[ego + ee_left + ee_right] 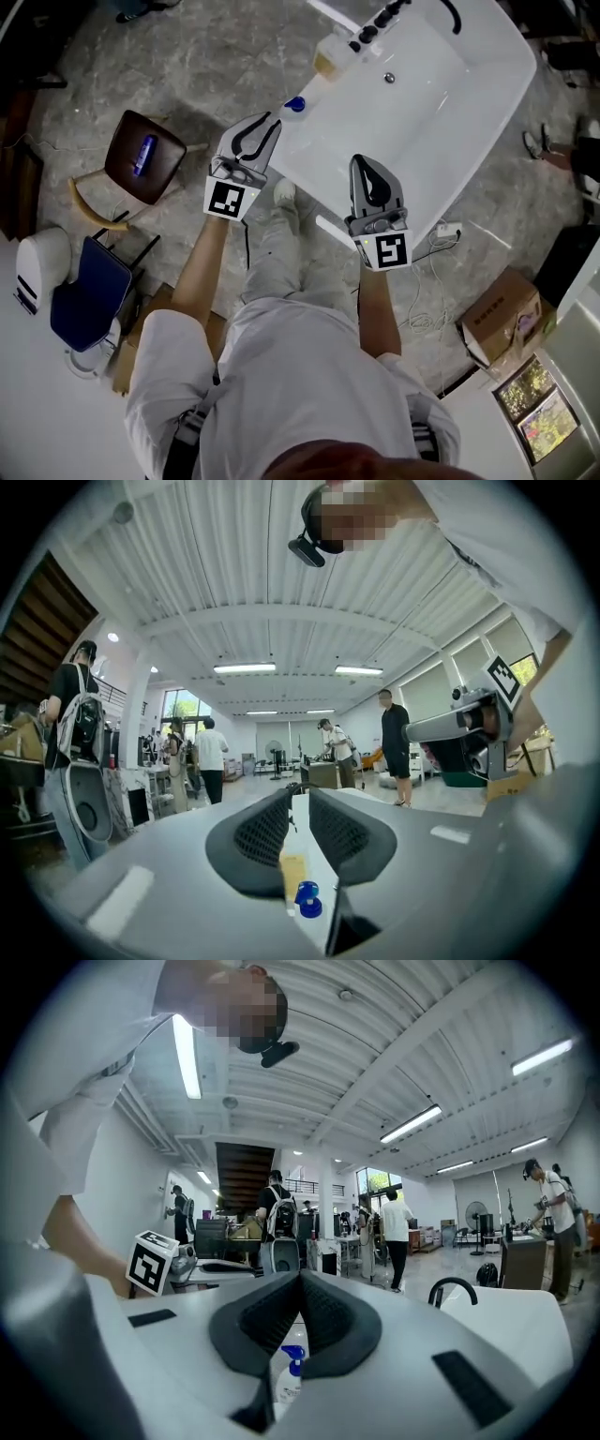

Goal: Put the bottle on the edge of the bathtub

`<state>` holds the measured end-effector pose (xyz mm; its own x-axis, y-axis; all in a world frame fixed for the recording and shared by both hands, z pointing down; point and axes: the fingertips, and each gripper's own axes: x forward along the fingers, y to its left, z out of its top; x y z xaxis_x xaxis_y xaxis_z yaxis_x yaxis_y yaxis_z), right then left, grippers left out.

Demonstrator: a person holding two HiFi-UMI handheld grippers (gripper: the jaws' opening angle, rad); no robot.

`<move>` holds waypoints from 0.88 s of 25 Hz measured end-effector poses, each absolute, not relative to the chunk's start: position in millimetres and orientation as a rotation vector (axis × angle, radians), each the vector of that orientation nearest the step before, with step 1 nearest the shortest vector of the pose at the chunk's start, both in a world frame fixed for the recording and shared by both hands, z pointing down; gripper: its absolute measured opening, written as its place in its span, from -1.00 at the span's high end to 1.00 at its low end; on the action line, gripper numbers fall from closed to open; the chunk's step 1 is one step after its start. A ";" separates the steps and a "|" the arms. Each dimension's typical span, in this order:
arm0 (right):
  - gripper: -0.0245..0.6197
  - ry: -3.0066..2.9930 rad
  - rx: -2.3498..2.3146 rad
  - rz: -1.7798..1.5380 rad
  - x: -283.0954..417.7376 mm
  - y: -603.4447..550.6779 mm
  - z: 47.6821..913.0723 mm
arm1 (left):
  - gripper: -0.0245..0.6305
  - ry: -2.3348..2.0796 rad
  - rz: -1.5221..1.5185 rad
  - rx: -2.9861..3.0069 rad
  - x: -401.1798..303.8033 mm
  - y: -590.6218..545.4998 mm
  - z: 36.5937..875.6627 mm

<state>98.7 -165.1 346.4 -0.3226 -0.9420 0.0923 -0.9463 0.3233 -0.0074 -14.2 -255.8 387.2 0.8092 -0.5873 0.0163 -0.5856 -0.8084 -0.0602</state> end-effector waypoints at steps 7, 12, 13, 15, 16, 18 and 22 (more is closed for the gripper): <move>0.92 -2.525 1.754 0.038 82.2 -146.1 297.6 | 0.92 1.013 0.006 -2.888 -23.6 -240.7 319.4; 0.92 -2.543 1.708 -0.015 72.1 -128.2 270.4 | 0.93 1.065 -0.075 -2.894 -33.7 -214.5 301.0; 0.92 -2.550 1.695 -0.033 69.9 -126.6 265.2 | 0.93 1.072 -0.110 -2.891 -37.0 -209.4 298.5; 0.92 -2.565 1.678 -0.056 65.8 -125.6 255.4 | 0.93 1.096 -0.133 -2.881 -43.6 -201.8 288.4; 0.92 -2.569 1.671 -0.062 63.9 -124.7 251.5 | 0.93 1.112 -0.134 -2.878 -47.7 -198.6 284.0; 0.92 -2.581 1.666 -0.069 59.8 -123.2 244.0 | 0.93 1.139 -0.148 -2.877 -57.2 -192.4 278.1; 0.92 -2.600 1.660 -0.102 54.9 -123.2 233.3 | 0.93 1.149 -0.145 -2.869 -66.5 -184.1 265.9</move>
<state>54.9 -123.2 233.3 -0.4205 -0.9072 0.0112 -0.9036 0.4198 0.0853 -66.5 -184.1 265.9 0.7202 -0.6903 0.0694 -0.6859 -0.7235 -0.0788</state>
